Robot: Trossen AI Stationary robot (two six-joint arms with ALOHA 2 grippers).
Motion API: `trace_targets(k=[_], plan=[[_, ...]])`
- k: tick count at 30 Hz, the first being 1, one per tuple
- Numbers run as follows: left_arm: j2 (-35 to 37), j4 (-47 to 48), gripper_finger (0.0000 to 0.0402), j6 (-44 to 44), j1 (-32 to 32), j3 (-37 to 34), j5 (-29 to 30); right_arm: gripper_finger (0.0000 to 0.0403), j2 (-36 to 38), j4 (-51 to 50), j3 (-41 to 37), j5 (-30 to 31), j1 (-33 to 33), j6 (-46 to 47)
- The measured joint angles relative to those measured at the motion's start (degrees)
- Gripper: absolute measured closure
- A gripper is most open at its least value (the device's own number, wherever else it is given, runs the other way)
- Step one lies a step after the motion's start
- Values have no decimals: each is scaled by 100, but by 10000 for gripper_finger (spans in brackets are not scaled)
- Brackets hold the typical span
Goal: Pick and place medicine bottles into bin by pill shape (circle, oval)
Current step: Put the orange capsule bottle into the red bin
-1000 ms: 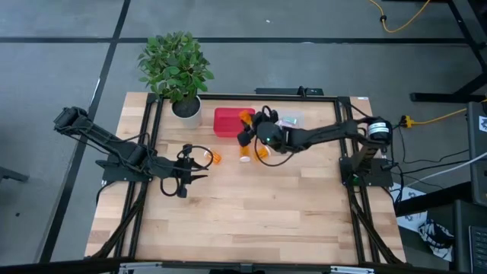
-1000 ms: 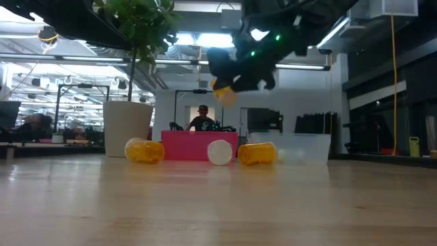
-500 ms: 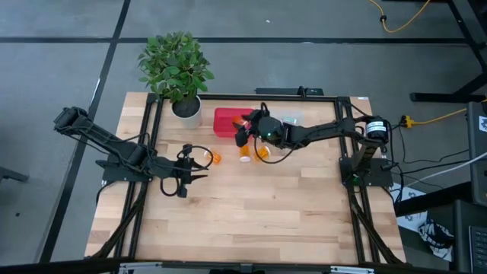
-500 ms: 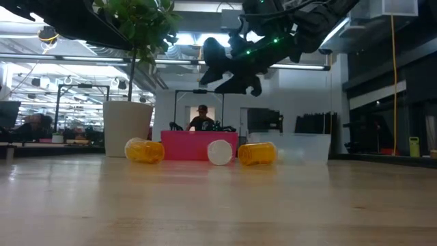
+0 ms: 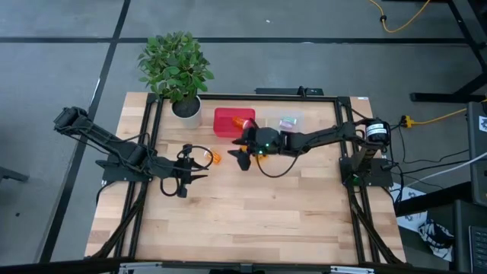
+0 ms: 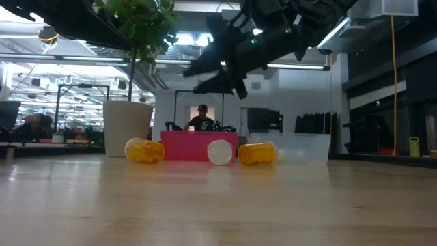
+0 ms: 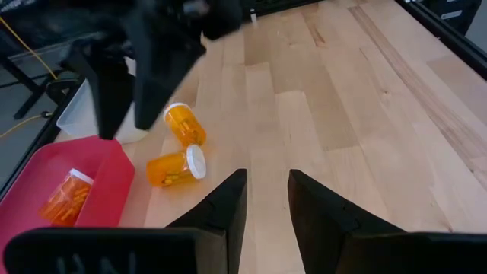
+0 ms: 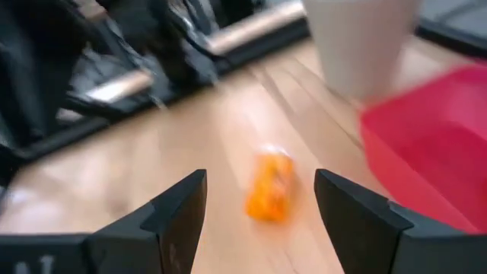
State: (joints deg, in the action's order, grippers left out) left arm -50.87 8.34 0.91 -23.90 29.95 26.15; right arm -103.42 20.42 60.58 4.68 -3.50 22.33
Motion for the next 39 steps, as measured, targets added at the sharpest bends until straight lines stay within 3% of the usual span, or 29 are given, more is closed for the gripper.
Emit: trace_targets(k=[6,12,18,27,35,39], plan=[[0,0,310,-2,0,0,-2,157,19,-1135,1,567,43,271],[0,0,310,-2,-1,0,-2,157,24,-2061,2,-154,106,-148],[0,0,310,1,-2,0,-2,157,24,-2571,135,-176,200,-494],[0,0,310,0,-2,0,-2,157,22,-5533,1180,-131,187,-1792],[0,0,310,4,-2,0,-2,157,24,-5541,1392,-131,182,-3726],[0,0,310,3,-2,0,-2,157,22,-5601,1300,-130,113,-3837]])
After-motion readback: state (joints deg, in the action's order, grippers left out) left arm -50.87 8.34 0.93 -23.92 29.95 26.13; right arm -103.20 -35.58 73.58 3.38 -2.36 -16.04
